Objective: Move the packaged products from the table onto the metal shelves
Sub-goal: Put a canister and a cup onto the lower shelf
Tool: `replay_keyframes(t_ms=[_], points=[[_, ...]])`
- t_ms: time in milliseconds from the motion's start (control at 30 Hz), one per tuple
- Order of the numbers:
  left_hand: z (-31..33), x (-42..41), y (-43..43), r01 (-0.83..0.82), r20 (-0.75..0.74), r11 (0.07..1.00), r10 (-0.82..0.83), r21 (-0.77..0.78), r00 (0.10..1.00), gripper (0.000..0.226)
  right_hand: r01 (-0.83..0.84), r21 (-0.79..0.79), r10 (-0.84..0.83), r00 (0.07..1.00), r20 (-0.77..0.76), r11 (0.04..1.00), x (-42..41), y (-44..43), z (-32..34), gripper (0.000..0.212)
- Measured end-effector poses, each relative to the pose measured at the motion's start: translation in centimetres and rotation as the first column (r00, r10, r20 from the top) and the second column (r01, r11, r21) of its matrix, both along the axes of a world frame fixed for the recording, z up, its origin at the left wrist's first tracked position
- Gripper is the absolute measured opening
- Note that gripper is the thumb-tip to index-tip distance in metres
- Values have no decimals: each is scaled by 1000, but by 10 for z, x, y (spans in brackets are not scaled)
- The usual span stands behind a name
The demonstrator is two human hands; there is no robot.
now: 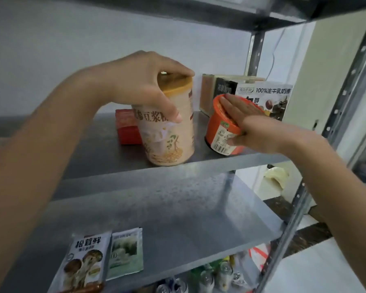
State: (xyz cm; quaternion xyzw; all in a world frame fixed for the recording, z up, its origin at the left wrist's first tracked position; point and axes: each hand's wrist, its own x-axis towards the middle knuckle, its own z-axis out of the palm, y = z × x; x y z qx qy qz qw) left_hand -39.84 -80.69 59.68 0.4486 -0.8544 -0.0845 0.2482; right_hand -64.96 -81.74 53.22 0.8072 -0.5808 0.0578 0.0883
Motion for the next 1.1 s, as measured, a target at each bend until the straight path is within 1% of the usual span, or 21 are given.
replay_keyframes(t_ms=[67,133,167,267,367,467,533,567,600,633,667,700,733,767,800,867,900,933,1000,1033,1100], points=[[-6,-13,-16,-56,12,998,56,15,998,78,-51,41,49,998,48,998,-7,-24,7,95],[-11,-24,-33,-105,5,994,105,29,994,73,-108,100,98,990,105,989,-14,-43,12,87],[-13,-29,-40,-125,0,992,125,32,992,70,-144,107,133,986,104,984,-15,-51,13,83],[-14,-45,-57,-178,-17,983,179,53,984,67,-267,63,257,958,127,962,-20,-74,11,75],[-17,-61,-70,-209,-23,977,210,37,977,69,-353,22,347,928,135,936,-22,-95,8,74],[-20,-72,-81,-265,-1,964,265,-12,964,70,-385,-13,385,918,99,923,-24,-111,7,75],[-21,-72,-84,-286,23,958,286,-3,958,67,-395,-16,395,914,95,918,-26,-119,6,73],[-21,-70,-84,-263,26,965,262,20,965,64,-403,-18,403,910,95,915,-26,-121,6,73],[-21,-67,-82,-214,-16,976,215,52,977,61,-410,-23,410,907,93,912,-27,-123,6,73],[-21,-63,-81,-167,-107,983,175,76,979,57,-412,-29,413,907,88,911,-28,-125,6,74],[-22,-57,-82,-154,-228,983,174,101,958,53,-410,-39,412,907,82,911,-28,-125,5,74],[-24,-48,-86,-184,-322,975,214,121,922,56,-410,-52,413,907,80,910,-29,-126,5,74],[-27,-38,-92,-221,-360,965,259,144,896,61,-412,-63,416,906,82,909,-29,-127,4,74],[-35,-26,-99,-266,-329,949,309,170,892,62,-411,-66,416,906,83,909,-29,-128,3,74],[-47,-14,-105,-297,-266,933,344,203,900,57,-411,-62,415,906,84,910,-29,-129,3,75],[-72,8,-116,-350,-56,904,374,245,926,42,-408,-60,412,907,83,911,-28,-134,2,77],[-82,14,-119,-363,39,902,365,235,930,43,-402,-62,407,910,86,913,-26,-137,2,78],[-89,20,-123,-357,97,911,344,207,934,50,-394,-65,399,913,87,917,-24,-139,1,79],[-95,30,-126,-329,154,930,305,166,940,62,-382,-69,387,918,89,922,-21,-143,0,79],[-93,36,-128,-317,181,934,287,166,941,59,-383,-72,388,917,95,921,-19,-145,0,79],[-90,50,-129,-277,205,931,231,238,951,37,-384,-69,390,915,105,921,-17,-148,0,78]])
